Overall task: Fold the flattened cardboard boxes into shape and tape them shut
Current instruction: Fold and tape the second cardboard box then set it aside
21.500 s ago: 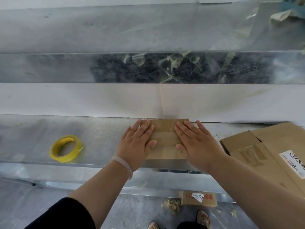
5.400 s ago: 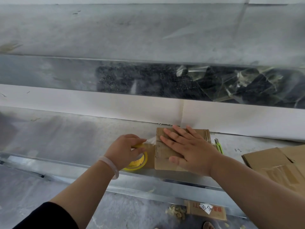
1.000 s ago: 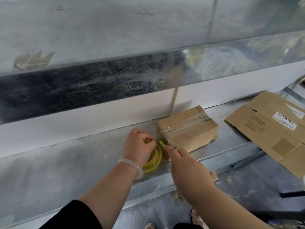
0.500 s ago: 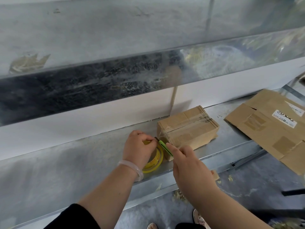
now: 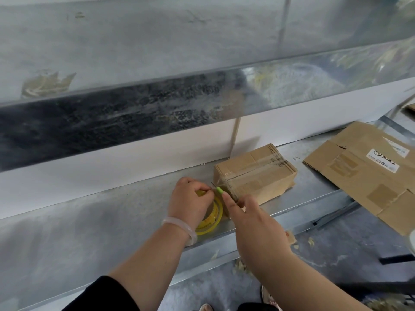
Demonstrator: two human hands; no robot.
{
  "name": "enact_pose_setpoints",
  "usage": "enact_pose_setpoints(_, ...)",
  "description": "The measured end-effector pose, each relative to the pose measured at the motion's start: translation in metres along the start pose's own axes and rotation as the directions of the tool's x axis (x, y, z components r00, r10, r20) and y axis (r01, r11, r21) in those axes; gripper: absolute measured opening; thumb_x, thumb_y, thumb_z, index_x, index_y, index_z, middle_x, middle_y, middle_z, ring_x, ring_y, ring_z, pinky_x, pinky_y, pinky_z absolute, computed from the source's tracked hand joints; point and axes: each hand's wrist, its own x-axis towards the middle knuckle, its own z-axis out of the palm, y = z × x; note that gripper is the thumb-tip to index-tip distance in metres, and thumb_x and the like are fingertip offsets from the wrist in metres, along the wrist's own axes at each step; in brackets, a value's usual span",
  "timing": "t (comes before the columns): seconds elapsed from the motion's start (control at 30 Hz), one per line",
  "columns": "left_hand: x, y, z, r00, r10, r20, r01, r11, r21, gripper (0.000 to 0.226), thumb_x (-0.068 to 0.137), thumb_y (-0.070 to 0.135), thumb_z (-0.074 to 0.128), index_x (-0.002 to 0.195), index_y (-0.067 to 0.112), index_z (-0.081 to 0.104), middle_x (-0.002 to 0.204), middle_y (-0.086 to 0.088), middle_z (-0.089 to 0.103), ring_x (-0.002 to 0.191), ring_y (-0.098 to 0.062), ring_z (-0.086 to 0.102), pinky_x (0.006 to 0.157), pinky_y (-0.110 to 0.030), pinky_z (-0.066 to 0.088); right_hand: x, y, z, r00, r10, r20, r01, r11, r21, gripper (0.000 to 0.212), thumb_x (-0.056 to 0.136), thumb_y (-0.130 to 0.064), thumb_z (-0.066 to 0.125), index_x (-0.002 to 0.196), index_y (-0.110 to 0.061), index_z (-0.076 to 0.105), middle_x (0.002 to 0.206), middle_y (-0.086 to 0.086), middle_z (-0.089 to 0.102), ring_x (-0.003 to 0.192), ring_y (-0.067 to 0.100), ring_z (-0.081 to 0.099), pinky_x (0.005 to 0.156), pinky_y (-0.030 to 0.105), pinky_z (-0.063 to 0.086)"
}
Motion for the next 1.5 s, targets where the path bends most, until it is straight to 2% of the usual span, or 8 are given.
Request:
enact_pose_setpoints(0.47, 0.005, -0.006, -0.001, 1.0, 0.011, -0.026, -0.011, 1.0, 0.012, 0.01, 0.078, 0.03, 0.072, 0.07, 0.027, 0.07, 0.098, 0.008, 0.053, 0.081, -0.002, 0.051, 0.068, -0.016, 0.034, 0.009, 0.004, -0.004, 0.998, 0.059, 0.003, -0.058, 0.992, -0.116, 0.072, 0.097, -0.008, 0.04, 0.156, -0.033, 0.006, 0.132, 0.001, 0.028, 0.092, 0.022, 0.057, 0.072, 0.033, 0.047)
enact_pose_setpoints(0.67, 0.013, -0.022, -0.012, 0.996, 0.052, -0.072, -0.05, 0.998, 0.032, 0.016, 0.079, 0.032, 0.073, 0.066, 0.034, 0.063, 0.089, 0.008, 0.06, 0.081, 0.0, 0.052, 0.066, -0.008, 0.033, 0.004, 0.022, 0.009, 1.0, -0.022, -0.007, 0.021, 0.996, -0.088, 0.083, 0.091, -0.002, 0.043, 0.155, -0.038, 0.004, 0.138, -0.004, 0.027, 0.076, 0.015, 0.041, 0.055, 0.023, 0.033)
enact_pose_setpoints(0.83, 0.013, -0.021, -0.012, 0.994, 0.074, -0.079, -0.068, 0.994, 0.081, 0.015, 0.079, 0.038, 0.072, 0.068, 0.037, 0.063, 0.088, 0.01, 0.057, 0.082, -0.003, 0.054, 0.07, -0.017, 0.038, 0.004, 0.051, 0.027, 0.933, -0.189, -0.308, 0.201, 0.98, 0.009, 0.091, 0.063, 0.001, 0.075, 0.142, -0.031, 0.041, 0.11, -0.005, 0.047, 0.047, 0.011, 0.038, 0.034, 0.021, 0.033)
enact_pose_setpoints(0.9, 0.013, -0.021, -0.014, 0.994, 0.079, -0.075, -0.072, 0.993, 0.097, 0.01, 0.08, 0.041, 0.071, 0.072, 0.039, 0.066, 0.091, 0.011, 0.055, 0.084, -0.003, 0.053, 0.075, -0.022, 0.041, -0.001, 0.068, 0.03, 0.869, -0.238, -0.434, 0.296, 0.952, 0.07, 0.075, 0.073, -0.002, 0.07, 0.14, -0.025, 0.046, 0.108, -0.003, 0.05, 0.045, 0.011, 0.043, 0.031, 0.023, 0.039)
enact_pose_setpoints(1.13, 0.019, -0.021, -0.009, 0.991, 0.047, -0.124, -0.025, 0.985, 0.172, 0.007, 0.083, 0.035, 0.072, 0.081, 0.029, 0.073, 0.097, 0.01, 0.049, 0.088, -0.009, 0.053, 0.079, -0.023, 0.037, 0.007, 0.125, 0.006, 0.686, 0.106, -0.72, 0.301, 0.859, 0.413, 0.036, 0.096, -0.016, 0.037, 0.13, -0.013, 0.048, 0.106, -0.004, 0.05, 0.084, -0.002, 0.048, 0.071, 0.012, 0.045)
enact_pose_setpoints(1.27, 0.019, -0.021, -0.009, 0.964, 0.188, -0.185, -0.086, 0.887, 0.453, 0.014, 0.085, 0.037, 0.066, 0.077, 0.028, 0.074, 0.093, 0.012, 0.052, 0.076, -0.02, 0.06, 0.07, -0.032, 0.045, 0.034, 0.173, -0.01, 0.834, 0.344, -0.432, -0.026, 0.806, 0.591, 0.043, 0.099, -0.003, 0.039, 0.139, -0.018, 0.044, 0.125, 0.007, 0.049, 0.092, 0.008, 0.046, 0.076, 0.026, 0.042)
enact_pose_setpoints(1.37, 0.011, -0.02, -0.006, 0.947, 0.267, -0.18, -0.102, 0.778, 0.62, 0.027, 0.081, 0.048, 0.052, 0.072, 0.033, 0.072, 0.089, 0.009, 0.054, 0.073, -0.02, 0.06, 0.067, -0.035, 0.044, 0.061, 0.207, -0.009, 0.92, 0.333, -0.207, -0.212, 0.866, 0.454, 0.054, 0.097, -0.001, 0.04, 0.145, -0.024, 0.038, 0.13, 0.011, 0.046, 0.094, 0.018, 0.044, 0.08, 0.036, 0.042)
enact_pose_setpoints(1.5, -0.006, -0.018, 0.009, 0.956, 0.241, -0.167, -0.051, 0.699, 0.713, 0.034, 0.081, 0.053, 0.042, 0.073, 0.039, 0.072, 0.094, 0.011, 0.058, 0.078, -0.02, 0.06, 0.074, -0.037, 0.038, 0.088, 0.225, -0.008, 0.972, 0.234, -0.026, -0.224, 0.952, 0.209, 0.065, 0.092, 0.001, 0.044, 0.15, -0.025, 0.031, 0.129, 0.007, 0.039, 0.094, 0.017, 0.04, 0.08, 0.026, 0.035)
